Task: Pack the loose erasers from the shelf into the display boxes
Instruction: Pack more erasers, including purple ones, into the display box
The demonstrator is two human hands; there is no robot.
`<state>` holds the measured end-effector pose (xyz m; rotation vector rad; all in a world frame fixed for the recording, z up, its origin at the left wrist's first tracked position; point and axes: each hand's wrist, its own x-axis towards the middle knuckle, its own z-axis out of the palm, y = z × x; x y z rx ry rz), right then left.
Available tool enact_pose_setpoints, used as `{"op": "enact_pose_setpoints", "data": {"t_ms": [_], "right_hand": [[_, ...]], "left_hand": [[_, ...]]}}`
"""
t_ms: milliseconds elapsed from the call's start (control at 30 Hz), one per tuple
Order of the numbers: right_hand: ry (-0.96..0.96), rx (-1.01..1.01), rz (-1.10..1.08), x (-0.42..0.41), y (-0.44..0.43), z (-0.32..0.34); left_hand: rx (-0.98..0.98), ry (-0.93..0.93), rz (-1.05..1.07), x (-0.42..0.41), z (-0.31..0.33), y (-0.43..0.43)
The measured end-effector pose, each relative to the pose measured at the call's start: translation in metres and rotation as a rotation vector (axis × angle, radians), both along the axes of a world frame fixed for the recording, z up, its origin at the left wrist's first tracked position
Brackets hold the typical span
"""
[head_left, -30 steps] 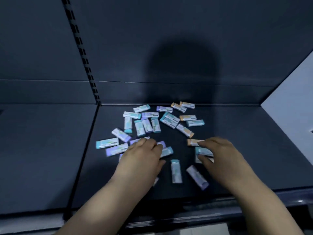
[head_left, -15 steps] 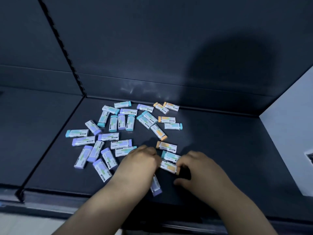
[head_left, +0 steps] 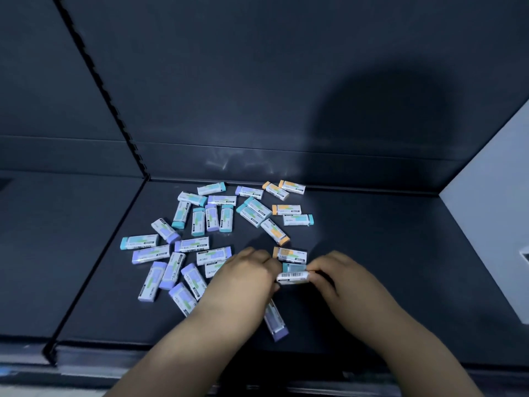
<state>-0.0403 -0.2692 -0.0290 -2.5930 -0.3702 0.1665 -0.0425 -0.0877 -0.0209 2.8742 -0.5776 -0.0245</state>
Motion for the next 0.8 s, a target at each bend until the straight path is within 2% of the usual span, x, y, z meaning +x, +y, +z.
{"op": "enact_pose_setpoints", "data": {"t_ms": [200,300,433,533,667,800], "right_hand": [[-0.02,0.184,-0.018,0.003,0.016,-0.002],[-0.041,0.182,-0.052,0.009,0.02,-0.002],[-0.068,0.044,-0.159,0.026,0.018,-0.002],[-0.021,-0.074,-0.121,0.039,0.025,-0.002],[0.043,-0.233,-0.05,0.049,0.038,0.001],[0.064,-0.299,-0.011,0.055,0.042,0.006]], "left_hand": [[-0.053,0.015,0.139,-0.009,0.019,0.009],[-0.014,-0.098,0.147,-0.012,0.025,0.02],[0.109,-0.124,0.119,-0.014,0.014,0.033],[0.156,-0.062,0.081,-0.019,-0.001,0.032],[0.113,-0.023,0.049,-0.021,-0.012,0.033],[0.01,-0.007,0.064,-0.011,-0.011,0.044]]}}
